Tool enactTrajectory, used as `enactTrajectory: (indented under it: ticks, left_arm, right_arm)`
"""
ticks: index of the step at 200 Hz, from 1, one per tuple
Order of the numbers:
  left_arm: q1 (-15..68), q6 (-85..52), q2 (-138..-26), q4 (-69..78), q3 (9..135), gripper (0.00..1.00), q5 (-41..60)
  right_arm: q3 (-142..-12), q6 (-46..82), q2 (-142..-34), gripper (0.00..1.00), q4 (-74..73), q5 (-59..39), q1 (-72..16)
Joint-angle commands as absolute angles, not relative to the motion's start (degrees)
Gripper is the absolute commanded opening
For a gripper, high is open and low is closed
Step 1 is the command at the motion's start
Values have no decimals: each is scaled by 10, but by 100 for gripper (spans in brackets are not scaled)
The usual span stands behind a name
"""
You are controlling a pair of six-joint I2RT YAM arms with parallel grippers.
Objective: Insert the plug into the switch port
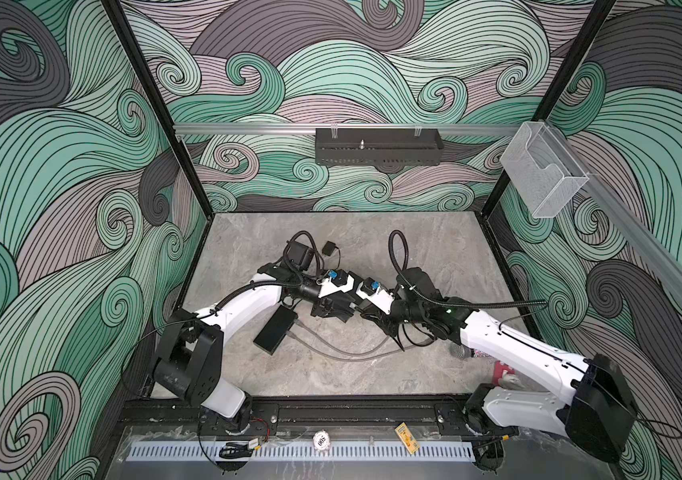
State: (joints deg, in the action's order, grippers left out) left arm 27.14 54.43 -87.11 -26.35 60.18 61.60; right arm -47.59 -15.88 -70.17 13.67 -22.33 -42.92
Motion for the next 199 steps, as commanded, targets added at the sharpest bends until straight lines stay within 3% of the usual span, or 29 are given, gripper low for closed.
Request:
enactTrajectory:
  ticks: [1,55,101,116,145,199]
  left_arm:
    - [274,562,-872,-288,622,41,638]
    - [275,571,-876,-304,632,18,643]
    - [274,571,-878,-308,634,17,642]
    - [275,571,-881,-316,639,12,642]
    - [274,564,-889,-330,651,12,642]
    - [274,558,-900,-348,663,12,633]
  right_arm:
    - [-477,-163,-695,0,125,-229,-432]
    - [-480,-162,-702,0,126,-230,-432]
    - [-480,-162,-705,0,127,-231,-432]
    - [-480,-162,-704,0,127,-230,-432]
    - [-477,-161,-699,26,123,-223,-432]
    - [-472,-164,-692,31,119,-230,-433]
